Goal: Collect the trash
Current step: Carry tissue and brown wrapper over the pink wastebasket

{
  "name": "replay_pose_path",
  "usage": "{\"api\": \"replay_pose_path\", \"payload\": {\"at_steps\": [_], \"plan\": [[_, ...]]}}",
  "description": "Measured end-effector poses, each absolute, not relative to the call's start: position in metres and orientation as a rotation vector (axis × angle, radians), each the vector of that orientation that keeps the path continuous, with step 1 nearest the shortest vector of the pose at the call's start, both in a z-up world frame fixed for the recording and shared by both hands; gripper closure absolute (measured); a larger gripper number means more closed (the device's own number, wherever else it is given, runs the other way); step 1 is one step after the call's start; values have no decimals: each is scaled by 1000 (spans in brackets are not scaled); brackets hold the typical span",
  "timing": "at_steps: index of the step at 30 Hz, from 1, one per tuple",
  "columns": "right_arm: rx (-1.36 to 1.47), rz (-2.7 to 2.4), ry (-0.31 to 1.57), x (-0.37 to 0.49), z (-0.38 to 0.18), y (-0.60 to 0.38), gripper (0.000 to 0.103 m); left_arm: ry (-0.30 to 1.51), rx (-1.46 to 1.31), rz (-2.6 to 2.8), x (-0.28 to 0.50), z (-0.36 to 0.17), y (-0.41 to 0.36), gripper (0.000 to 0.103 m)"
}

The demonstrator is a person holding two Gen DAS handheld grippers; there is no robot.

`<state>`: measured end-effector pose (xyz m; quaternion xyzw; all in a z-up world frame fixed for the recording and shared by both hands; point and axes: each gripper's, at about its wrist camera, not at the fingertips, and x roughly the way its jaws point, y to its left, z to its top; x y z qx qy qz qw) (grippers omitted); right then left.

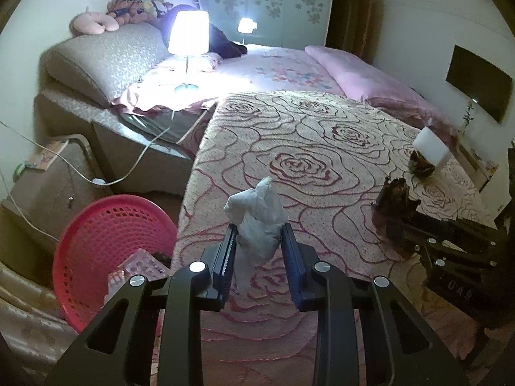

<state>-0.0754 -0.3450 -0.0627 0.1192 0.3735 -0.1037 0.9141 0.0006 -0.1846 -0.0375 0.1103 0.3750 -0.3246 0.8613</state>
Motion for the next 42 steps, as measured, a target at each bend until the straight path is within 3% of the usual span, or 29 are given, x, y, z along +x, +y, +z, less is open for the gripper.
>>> {"api": "replay_pose_path", "payload": {"at_steps": [19,42], "plan": [[190,-124,791,-42,-57,-307,72,758,244,-505,31,-19,-119,76],[162,40,840,38,-57,-233,72,839,101,-361,84,-46,-50,76]]}}
